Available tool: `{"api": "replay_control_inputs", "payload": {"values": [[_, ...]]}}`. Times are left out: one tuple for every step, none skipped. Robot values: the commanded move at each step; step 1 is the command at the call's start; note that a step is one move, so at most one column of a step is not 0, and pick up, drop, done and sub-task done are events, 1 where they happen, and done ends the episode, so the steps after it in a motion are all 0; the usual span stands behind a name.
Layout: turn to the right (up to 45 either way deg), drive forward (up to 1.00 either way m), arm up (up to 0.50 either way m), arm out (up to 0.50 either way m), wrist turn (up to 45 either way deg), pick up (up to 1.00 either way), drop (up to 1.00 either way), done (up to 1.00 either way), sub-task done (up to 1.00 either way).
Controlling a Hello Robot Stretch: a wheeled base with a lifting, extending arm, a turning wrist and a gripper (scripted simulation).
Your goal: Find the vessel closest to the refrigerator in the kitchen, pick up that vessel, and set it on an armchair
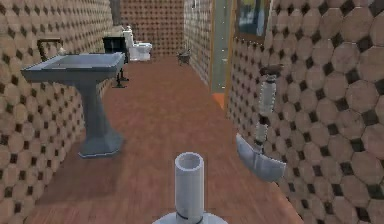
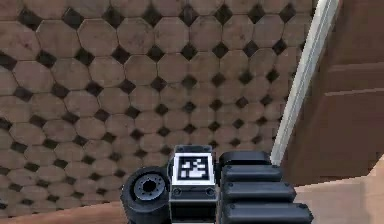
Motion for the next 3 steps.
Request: {"api": "replay_control_inputs", "payload": {"values": [[0.0,1.00,0.00,0.00,0.0,0.00,0.00,0.00,0.00],[0.0,1.00,0.00,0.00,0.0,0.00,0.00,0.00,0.00],[0.0,1.00,0.00,0.00,0.0,0.00,0.00,0.00,0.00]]}}
